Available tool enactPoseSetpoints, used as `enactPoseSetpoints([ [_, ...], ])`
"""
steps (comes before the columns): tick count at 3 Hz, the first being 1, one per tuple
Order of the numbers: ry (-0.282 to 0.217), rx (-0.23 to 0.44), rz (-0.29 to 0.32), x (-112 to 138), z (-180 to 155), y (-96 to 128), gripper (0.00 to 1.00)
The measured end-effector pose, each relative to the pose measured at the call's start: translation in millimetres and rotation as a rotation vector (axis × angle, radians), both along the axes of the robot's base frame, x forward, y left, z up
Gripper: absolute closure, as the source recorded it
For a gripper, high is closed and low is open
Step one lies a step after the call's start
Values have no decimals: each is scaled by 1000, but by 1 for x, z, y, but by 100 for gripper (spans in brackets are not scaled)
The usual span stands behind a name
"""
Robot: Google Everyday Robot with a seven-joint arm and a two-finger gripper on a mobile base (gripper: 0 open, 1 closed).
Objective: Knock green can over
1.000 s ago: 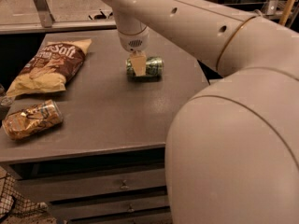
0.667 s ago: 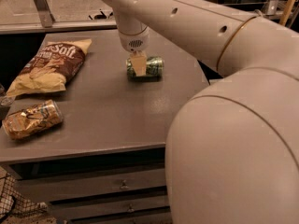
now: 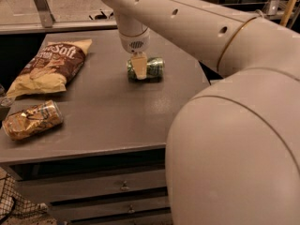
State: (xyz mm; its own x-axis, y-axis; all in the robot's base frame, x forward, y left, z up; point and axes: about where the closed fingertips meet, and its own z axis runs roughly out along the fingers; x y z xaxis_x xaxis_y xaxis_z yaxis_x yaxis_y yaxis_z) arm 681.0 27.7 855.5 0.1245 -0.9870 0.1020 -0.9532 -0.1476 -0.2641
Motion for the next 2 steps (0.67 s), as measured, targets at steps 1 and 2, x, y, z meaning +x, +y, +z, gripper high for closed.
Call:
enactPoseSetpoints([
  [1, 0, 0, 0, 1, -1, 0, 0],
  [2, -35, 14, -36, -2, 12, -1, 0],
])
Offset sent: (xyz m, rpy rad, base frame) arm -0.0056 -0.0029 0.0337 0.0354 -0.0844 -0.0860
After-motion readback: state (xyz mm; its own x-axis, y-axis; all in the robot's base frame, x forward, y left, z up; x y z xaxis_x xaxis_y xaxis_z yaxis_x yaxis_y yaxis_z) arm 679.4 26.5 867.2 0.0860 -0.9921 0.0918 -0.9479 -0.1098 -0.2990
